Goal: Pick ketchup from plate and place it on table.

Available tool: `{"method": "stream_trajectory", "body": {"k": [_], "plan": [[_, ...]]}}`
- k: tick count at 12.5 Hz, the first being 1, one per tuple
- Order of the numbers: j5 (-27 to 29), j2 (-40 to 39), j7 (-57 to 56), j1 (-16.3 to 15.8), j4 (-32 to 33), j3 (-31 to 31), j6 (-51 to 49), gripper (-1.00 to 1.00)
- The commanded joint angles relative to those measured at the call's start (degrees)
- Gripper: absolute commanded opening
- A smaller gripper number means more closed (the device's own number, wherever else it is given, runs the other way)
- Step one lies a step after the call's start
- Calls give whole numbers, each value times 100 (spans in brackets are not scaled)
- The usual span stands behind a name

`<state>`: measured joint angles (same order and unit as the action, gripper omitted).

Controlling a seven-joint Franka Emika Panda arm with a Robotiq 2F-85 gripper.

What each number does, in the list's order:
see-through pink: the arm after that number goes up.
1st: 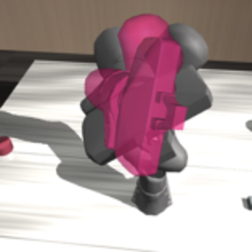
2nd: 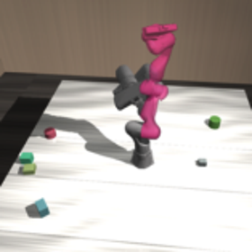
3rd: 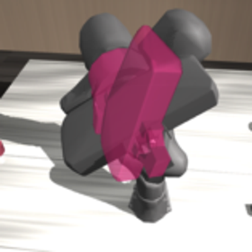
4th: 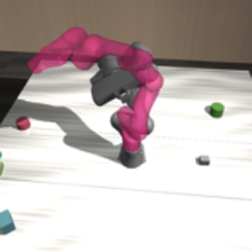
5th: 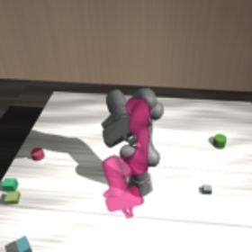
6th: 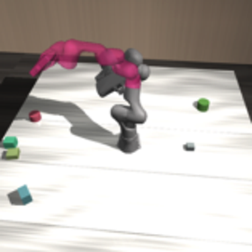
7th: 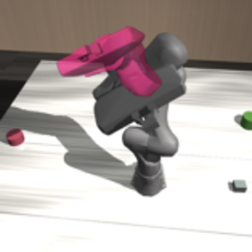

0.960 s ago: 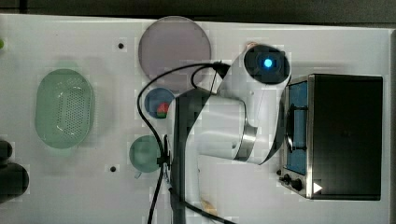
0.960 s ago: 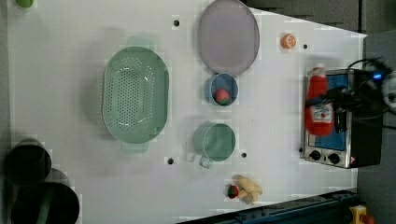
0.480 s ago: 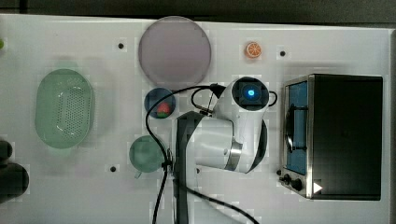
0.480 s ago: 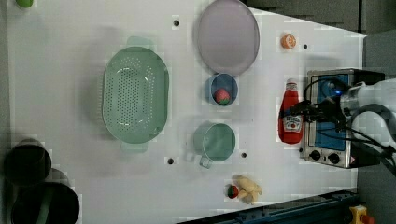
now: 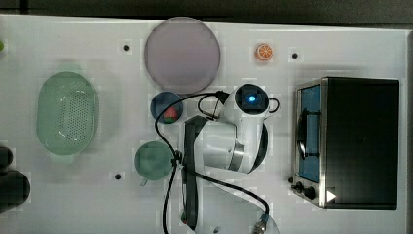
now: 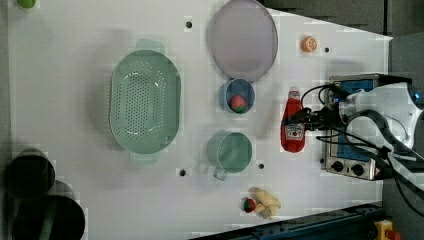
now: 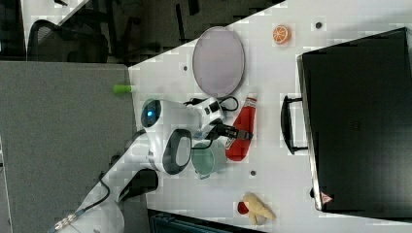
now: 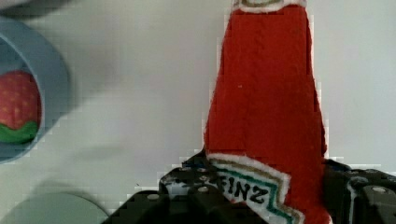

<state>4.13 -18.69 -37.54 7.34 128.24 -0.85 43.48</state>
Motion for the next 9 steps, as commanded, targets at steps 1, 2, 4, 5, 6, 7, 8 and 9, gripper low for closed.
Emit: {"method": "stream_trajectory", "body": {"k": [1,2,4,5,6,7,8,9], "plan": [[-8,186,215,-6,-22,38,236,44],[-8,230,215,-10,-43,25,255,67],[-11,410,215,-17,-160,-25,127,100],[-7,532,215,-25,-217,-33,-75,100],[-6,687,261,-36,-332,-47,-224,100],[-6,869,412,-44,-495,-52,-343,100],[-6,1068,623,-55,-694,-65,-529,100],[-6,1263,968,-62,-924,-89,-784,100]]}}
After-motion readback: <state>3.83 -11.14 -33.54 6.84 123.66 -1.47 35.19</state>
